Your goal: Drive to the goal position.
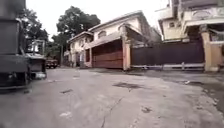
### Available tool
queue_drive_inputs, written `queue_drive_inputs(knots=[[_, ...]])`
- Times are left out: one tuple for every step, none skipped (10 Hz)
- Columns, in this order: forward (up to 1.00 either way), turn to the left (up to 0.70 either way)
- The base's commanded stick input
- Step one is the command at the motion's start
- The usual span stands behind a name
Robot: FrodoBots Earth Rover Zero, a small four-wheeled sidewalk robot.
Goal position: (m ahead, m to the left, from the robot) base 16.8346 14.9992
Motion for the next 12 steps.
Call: queue_drive_inputs(knots=[[0.30, 0.00], [0.30, 0.14], [0.30, 0.08], [0.30, 0.00], [0.30, 0.00], [0.30, 0.00], [0.30, 0.00], [0.30, 0.00], [0.30, -0.15], [0.30, -0.27], [0.30, -0.27], [0.30, -0.18]])
